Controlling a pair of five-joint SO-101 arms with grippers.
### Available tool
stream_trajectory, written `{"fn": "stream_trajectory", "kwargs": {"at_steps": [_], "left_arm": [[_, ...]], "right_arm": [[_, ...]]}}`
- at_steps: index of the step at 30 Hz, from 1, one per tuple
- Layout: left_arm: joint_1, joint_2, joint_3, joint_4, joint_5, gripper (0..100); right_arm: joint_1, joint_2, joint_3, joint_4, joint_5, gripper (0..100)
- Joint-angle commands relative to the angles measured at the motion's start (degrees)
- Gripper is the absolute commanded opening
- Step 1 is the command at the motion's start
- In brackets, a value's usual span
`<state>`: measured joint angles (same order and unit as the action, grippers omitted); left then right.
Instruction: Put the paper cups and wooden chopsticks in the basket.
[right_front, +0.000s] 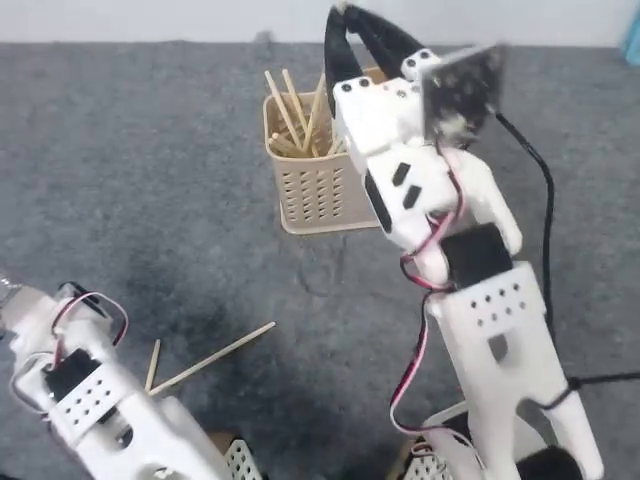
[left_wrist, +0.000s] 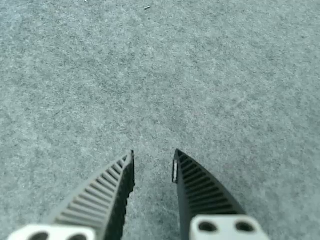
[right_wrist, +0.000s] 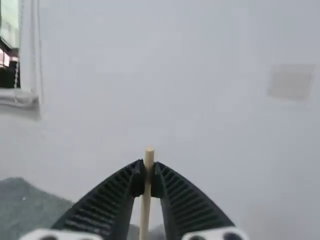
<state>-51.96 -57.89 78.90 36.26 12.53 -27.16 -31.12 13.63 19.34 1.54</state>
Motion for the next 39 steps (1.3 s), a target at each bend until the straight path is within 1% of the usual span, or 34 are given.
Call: {"fn": "stream_trajectory", "kwargs": {"at_steps": [1,4,10,15,20,21,24,26,30,36,37,39], "left_arm": [[0.26,-0.62,-0.13,-1.67,-0.62,12],[0.26,-0.62,-0.13,-1.67,-0.62,12],[0.26,-0.62,-0.13,-1.67,-0.62,12],[0.26,-0.62,-0.13,-1.67,-0.62,12],[0.26,-0.62,-0.13,-1.67,-0.62,12],[0.26,-0.62,-0.13,-1.67,-0.62,12],[0.26,-0.62,-0.13,-1.67,-0.62,12],[0.26,-0.62,-0.13,-1.67,-0.62,12],[0.26,-0.62,-0.13,-1.67,-0.62,12],[0.26,-0.62,-0.13,-1.67,-0.62,12],[0.26,-0.62,-0.13,-1.67,-0.62,12],[0.09,-0.62,-0.31,-1.49,-0.62,12]], "right_arm": [[0.31,0.92,-2.46,6.29,-1.41,0.9],[0.22,2.95,-2.55,11.03,-1.49,1.0],[0.13,9.1,-2.46,15.69,-1.76,1.0],[-0.66,13.23,-2.46,19.74,-5.45,0.8],[-0.84,14.02,-2.81,20.35,-5.36,1.3],[-0.92,13.93,-2.99,20.35,-5.27,3.1],[-1.98,12.7,-4.04,21.93,-5.19,13.0],[-2.33,11.56,-5.63,23.87,-5.45,16.2],[-3.3,7.6,-10.37,28.79,-5.54,12.6],[-3.91,-1.54,-14.77,39.16,-5.1,12.0],[-4.88,-3.12,-14.68,41.36,-4.66,12.0],[-7.78,-5.49,-14.59,46.99,-0.88,11.9]]}}
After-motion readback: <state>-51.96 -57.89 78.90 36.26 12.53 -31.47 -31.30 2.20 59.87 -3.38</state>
